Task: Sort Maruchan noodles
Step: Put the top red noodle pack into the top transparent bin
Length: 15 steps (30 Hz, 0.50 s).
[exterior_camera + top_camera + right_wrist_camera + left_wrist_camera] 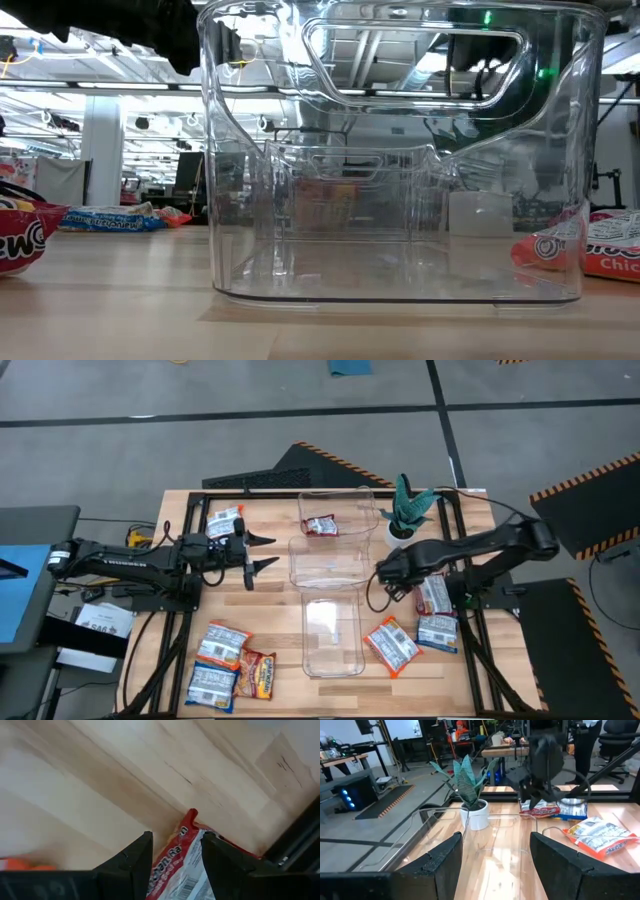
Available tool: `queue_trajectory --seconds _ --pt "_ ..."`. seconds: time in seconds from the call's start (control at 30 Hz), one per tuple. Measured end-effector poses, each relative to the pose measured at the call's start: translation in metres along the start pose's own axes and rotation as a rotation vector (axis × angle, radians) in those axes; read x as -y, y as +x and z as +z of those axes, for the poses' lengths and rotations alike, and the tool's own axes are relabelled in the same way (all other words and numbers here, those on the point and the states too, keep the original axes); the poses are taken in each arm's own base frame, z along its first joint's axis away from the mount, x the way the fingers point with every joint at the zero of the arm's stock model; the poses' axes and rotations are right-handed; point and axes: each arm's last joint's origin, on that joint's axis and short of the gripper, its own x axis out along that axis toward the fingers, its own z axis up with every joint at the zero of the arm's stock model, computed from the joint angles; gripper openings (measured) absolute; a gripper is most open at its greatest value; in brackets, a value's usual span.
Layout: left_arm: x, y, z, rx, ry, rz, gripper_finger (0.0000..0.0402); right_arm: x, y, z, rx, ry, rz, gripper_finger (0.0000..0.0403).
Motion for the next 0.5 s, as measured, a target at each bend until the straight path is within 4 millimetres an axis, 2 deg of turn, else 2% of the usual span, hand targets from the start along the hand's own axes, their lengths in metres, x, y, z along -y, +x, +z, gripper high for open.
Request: queue_trajectory --seconds 0.2,0.5 --pt "0.0 0.0 0.0 0.001 0.0 0.0 0.0217 -0.011 0.022 0.002 -0.092 -0.04 -0.119 0.0189" --pt "0.0 0.0 0.0 -0.002 0.001 -0.001 0.0217 -0.021 0.05 0.006 -0.137 -0.059 -0.258 0.0189"
